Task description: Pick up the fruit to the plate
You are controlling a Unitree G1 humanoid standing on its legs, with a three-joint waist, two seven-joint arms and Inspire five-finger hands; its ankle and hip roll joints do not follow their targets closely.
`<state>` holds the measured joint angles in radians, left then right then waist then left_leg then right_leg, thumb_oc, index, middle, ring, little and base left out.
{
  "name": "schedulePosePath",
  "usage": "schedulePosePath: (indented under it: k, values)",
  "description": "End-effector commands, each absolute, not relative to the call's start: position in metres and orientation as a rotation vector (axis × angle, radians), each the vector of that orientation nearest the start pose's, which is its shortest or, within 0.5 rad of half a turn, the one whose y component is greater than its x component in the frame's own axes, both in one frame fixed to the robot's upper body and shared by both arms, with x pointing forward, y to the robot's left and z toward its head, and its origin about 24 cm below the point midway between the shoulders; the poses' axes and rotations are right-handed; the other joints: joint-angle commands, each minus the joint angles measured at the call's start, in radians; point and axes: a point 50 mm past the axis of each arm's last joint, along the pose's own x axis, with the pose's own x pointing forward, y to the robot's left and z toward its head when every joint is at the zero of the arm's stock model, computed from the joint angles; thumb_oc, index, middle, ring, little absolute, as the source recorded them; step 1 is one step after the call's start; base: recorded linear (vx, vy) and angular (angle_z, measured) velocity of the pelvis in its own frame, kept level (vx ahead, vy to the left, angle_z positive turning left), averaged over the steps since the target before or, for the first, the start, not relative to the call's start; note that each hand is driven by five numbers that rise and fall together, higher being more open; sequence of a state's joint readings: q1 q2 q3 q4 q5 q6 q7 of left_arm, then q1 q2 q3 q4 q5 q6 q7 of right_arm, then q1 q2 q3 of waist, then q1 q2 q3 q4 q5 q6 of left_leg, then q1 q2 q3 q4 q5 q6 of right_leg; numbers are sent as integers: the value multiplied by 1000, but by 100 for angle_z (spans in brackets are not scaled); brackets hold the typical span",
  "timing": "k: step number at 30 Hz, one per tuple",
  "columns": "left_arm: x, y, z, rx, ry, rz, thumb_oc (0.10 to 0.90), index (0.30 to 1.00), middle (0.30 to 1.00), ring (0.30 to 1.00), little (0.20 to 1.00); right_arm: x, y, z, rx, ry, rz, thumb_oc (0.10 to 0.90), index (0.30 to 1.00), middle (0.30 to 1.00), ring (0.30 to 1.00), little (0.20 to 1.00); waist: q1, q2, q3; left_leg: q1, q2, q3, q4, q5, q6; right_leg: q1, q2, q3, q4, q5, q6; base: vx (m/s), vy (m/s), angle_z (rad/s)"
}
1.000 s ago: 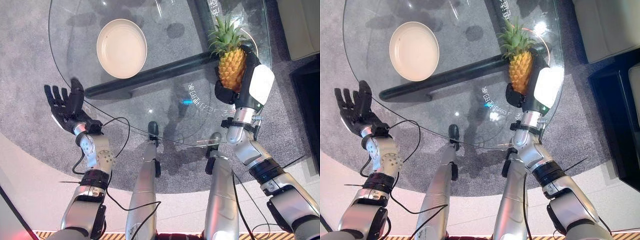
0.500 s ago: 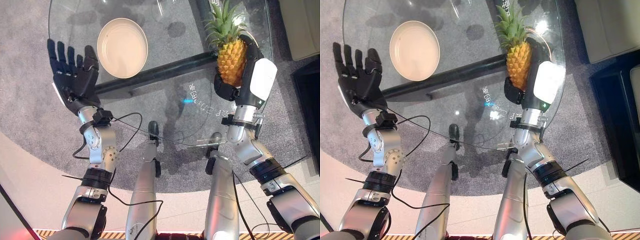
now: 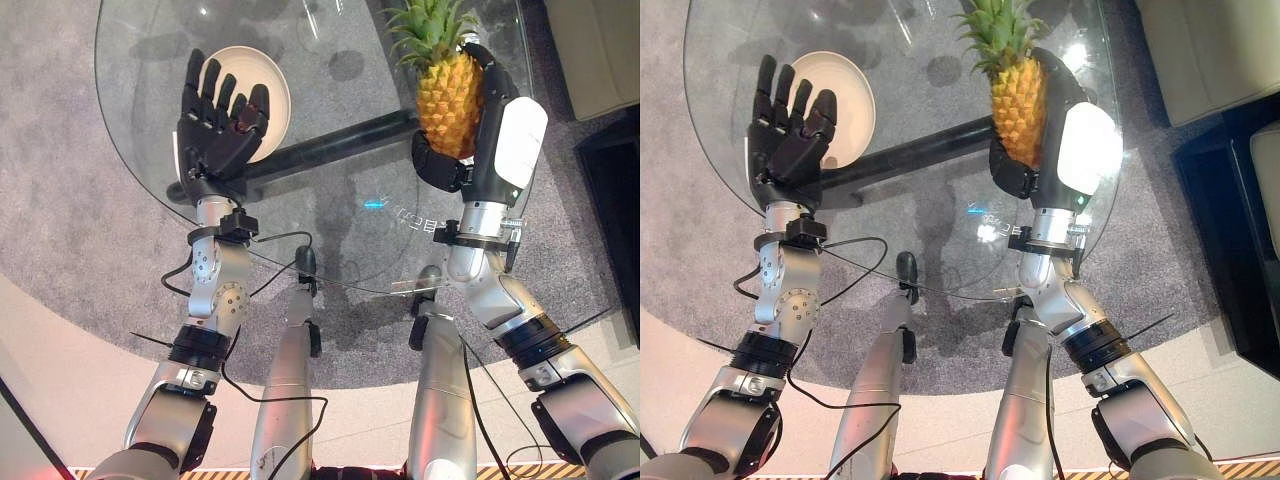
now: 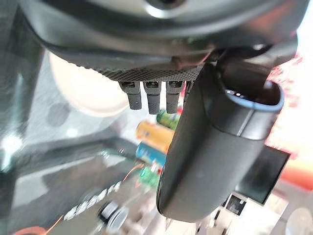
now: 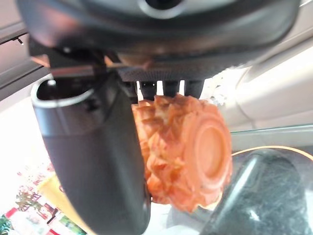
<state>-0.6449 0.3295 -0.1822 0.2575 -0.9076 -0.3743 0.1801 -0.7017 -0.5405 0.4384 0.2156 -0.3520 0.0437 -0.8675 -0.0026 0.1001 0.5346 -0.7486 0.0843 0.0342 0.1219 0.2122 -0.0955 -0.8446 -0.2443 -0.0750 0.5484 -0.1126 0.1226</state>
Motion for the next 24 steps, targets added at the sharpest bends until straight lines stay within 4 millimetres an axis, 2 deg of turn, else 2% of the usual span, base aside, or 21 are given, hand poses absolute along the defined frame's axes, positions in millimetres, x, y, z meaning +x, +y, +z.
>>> schedulePosePath:
  k: [1, 14, 24]
  values:
    - [338, 147, 256, -617, -753, -234, 800, 900, 900, 900, 900, 308, -122, 283, -642, -1248, -489, 100, 300, 300, 300, 200, -5, 8, -15, 49, -44, 55, 63, -137, 21, 95, 47, -60, -235, 118, -4, 0, 0, 0]
    - [346, 121, 254, -743, -578, -320, 800, 900, 900, 900, 900, 303, -97, 291, -684, -1264, -340, 100, 300, 300, 300, 200, -8, 5, -15, 51, -47, 62, 54, -130, 21, 103, 45, -65, -253, 125, -3, -1, 1, 0]
    - [348, 104, 247, -801, -491, -354, 800, 900, 900, 900, 900, 301, -75, 286, -723, -1242, -181, 100, 300, 300, 300, 200, -3, -1, -15, 57, -51, 61, 54, -133, 19, 117, 39, -75, -261, 124, 0, 0, 0, 0]
